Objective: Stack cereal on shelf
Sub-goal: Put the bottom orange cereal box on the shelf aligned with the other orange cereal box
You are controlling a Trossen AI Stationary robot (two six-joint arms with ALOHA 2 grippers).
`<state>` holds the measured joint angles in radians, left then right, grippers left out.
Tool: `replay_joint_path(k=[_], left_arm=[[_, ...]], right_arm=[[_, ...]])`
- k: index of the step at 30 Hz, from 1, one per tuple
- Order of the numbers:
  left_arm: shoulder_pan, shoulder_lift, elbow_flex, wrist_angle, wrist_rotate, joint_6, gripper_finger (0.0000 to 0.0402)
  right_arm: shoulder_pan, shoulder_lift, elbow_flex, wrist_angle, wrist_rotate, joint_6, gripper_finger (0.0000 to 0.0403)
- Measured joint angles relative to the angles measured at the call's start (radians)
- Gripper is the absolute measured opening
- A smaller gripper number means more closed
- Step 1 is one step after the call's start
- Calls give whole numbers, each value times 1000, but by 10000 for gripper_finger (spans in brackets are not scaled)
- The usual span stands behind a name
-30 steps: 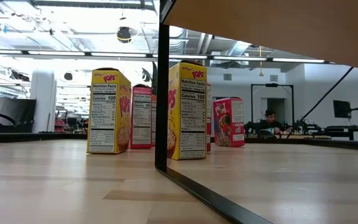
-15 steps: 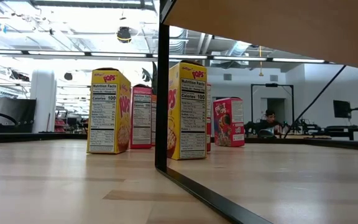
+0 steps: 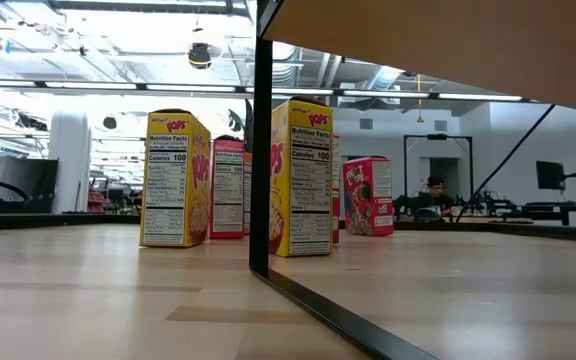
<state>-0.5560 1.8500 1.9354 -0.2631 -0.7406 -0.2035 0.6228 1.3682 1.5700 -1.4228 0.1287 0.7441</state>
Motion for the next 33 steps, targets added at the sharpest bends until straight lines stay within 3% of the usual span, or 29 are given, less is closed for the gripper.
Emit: replay_joint_path(k=[5,11,22,33], left_arm=[[2,0,0,-17,0,0,0],[2,0,0,-19,0,15,0],[1,0,0,-36,0,2,0],[1,0,1,-40,0,-24,0]], right_arm=[[3,1,21,-9,1,0,58],[20,28,137,-6,76,-52,58],[19,234,286,-147,24,-194,52],[39,267,329,-148,-4,-237,10]])
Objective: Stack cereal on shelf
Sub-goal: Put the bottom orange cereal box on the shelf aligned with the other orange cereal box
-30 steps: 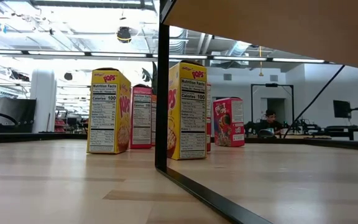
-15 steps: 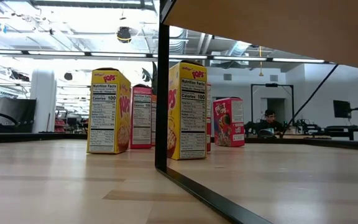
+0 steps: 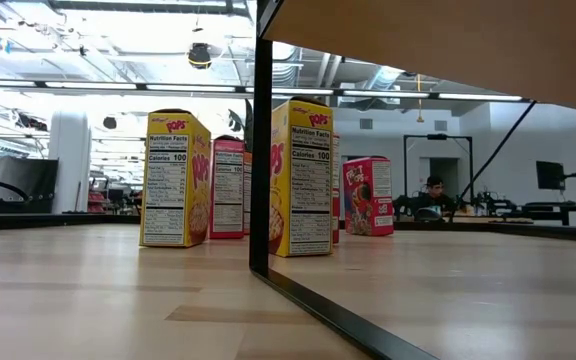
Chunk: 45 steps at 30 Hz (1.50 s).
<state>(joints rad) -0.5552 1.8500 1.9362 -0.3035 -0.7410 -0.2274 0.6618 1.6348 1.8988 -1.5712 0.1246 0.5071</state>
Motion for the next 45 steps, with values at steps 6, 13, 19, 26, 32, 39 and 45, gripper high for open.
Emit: replay_joint_path(k=[6,13,19,26,32,39,45], left_arm=[[0,0,0,0,0,-5,0],[0,0,0,-1,0,-9,0],[0,0,0,-24,0,-41,0],[0,0,0,-28,0,-47,0],[0,0,0,-29,0,-44,0],[0,0,0,-39,0,-44,0],[-2,0,0,-49,0,-45,0]], right_arm=[[9,-2,0,0,0,15,25],[12,-2,0,0,-14,28,13],[19,-3,-17,0,-23,50,18],[17,-3,-17,0,-23,69,14],[17,-3,-17,0,-23,101,16],[17,-3,-18,0,-23,148,14],[17,-3,-18,0,-23,174,14]])
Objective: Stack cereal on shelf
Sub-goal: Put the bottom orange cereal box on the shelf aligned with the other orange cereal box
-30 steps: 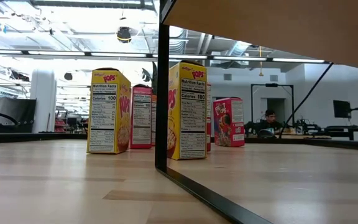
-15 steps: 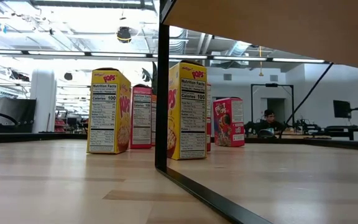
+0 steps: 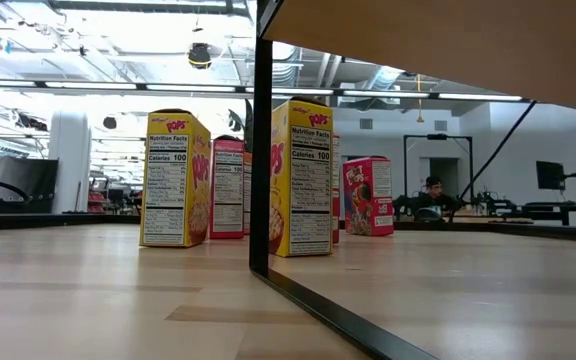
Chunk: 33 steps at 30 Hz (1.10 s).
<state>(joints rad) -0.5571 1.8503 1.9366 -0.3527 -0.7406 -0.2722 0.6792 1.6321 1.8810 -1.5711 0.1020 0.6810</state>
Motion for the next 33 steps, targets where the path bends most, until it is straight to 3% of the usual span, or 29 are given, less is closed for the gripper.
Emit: replay_joint_path(k=[7,18,25,33], left_arm=[[-2,0,0,1,0,4,0],[-2,0,0,-1,0,16,0],[-2,0,0,0,0,16,0],[-2,0,0,-7,-3,-2,0]], right_arm=[[1,-12,-1,0,-3,-3,14],[4,-25,148,1,26,-286,9],[-49,4,156,0,-18,-380,6],[-23,73,154,1,-54,-470,6]])
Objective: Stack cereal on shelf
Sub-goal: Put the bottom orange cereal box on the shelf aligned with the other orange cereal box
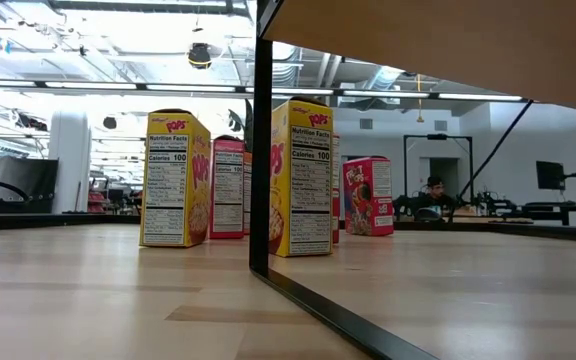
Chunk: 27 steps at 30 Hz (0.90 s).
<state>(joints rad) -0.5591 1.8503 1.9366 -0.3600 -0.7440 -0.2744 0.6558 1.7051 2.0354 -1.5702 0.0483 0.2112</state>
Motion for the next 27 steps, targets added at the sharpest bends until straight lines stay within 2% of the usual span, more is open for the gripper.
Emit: replay_joint_path(k=[9,16,18,23,27], left_arm=[[0,0,0,-18,-14,-18,0],[0,0,0,-27,-23,-25,0],[1,0,0,-35,-27,-27,0],[15,0,0,-41,-30,-36,0],[30,0,0,-41,-27,-37,0]], right_arm=[[-2,-57,-3,1,0,-3,6],[-3,-178,-158,-4,-13,37,6],[-3,-210,-164,-5,10,59,6],[-18,-208,-144,2,36,69,6],[-33,-161,-140,-1,37,44,7]])
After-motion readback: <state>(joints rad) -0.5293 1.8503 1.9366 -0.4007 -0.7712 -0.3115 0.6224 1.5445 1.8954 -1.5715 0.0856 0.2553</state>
